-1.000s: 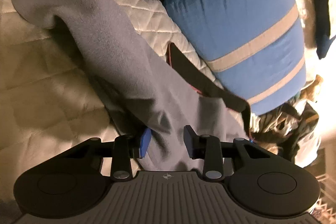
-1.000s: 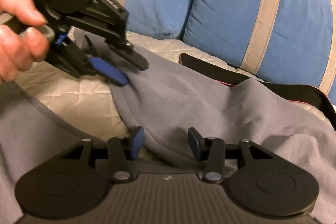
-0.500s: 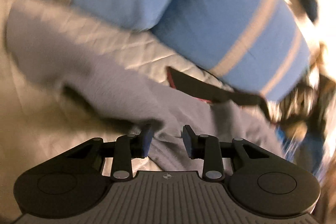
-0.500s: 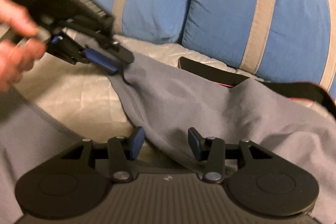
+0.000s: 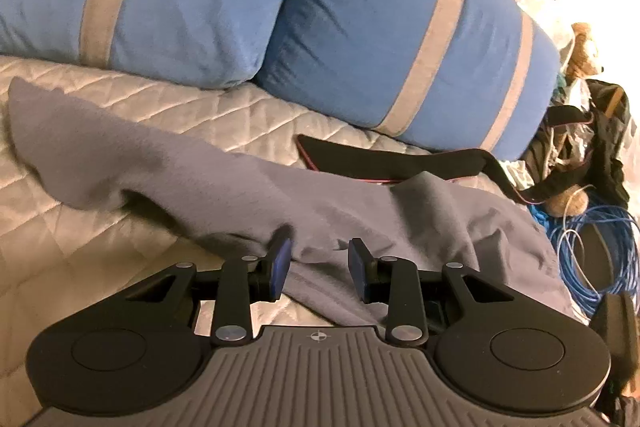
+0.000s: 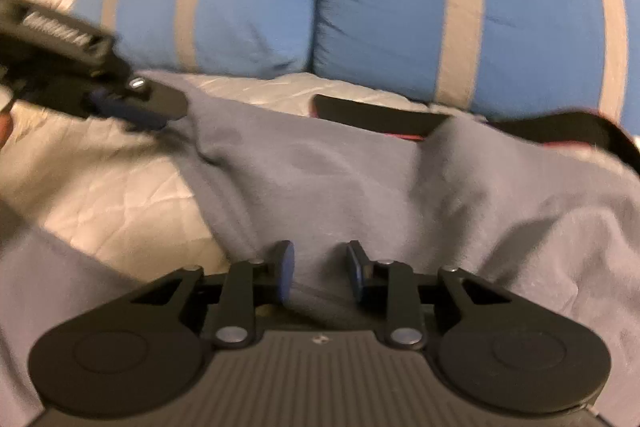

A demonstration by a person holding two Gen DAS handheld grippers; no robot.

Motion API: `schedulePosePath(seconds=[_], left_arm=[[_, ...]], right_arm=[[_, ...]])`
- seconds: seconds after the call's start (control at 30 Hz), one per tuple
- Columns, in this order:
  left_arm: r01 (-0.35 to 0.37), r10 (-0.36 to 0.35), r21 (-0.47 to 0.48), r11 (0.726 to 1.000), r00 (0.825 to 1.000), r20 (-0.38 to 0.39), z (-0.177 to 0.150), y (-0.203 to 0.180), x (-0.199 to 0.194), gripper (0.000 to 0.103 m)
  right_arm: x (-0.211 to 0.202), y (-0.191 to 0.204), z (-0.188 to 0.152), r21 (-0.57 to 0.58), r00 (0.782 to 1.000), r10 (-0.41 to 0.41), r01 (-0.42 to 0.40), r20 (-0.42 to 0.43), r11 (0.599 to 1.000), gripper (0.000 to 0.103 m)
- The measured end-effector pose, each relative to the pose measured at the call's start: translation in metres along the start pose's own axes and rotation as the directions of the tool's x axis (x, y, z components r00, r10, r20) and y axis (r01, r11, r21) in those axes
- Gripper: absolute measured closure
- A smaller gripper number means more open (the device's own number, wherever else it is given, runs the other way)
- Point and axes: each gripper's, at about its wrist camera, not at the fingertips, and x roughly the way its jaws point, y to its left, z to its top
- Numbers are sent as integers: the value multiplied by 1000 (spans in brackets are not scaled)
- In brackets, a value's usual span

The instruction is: Fold clothes

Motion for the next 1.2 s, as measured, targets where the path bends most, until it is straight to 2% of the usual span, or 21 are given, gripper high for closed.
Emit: schedulePosePath(seconds=[0.07,0.2,0.27,0.37,0.53,0.67,0.83,1.1,1.17,1.2], left_arm=[[-3,3,-12,1000,1000,-6,0,4,1,72],[-14,14,-45,999,1000,-12,0,11,3,72],[-5,3,-76,997,1000,-16,2,14,4,72],[9,-11,-102,995,1000,-16,3,15,4,72],[10,-11,-95,995,1000,-13,3,14,5,72],[7,-9,-82,997,1000,-28,2,11,7,72],[26,-28,-64,998,999,-37,0,12,8,72],[57,-70,-136,989,994,-88,-4,18,11,72],[59,-72,-147,987,993,-88,-4,17,12,72],[59,-73,-153,987,994,-87,-4,17,12,72]], right_arm=[[-1,8,-2,-65,1000,-2,3,3,998,74],[-2,14,-3,-115,1000,15,-13,19,993,78],[-3,18,-2,-142,998,56,-52,22,988,77],[-1,28,-6,-199,998,60,-54,25,978,75],[2,32,-5,-193,998,57,-53,16,980,76],[2,38,-6,-223,999,45,-41,15,974,91],[-3,46,-9,-263,998,41,-29,40,964,102],[-22,68,-11,-394,990,89,-40,107,918,101],[-21,69,-11,-391,990,88,-37,113,920,85],[-19,67,-11,-377,991,76,-28,113,926,73]])
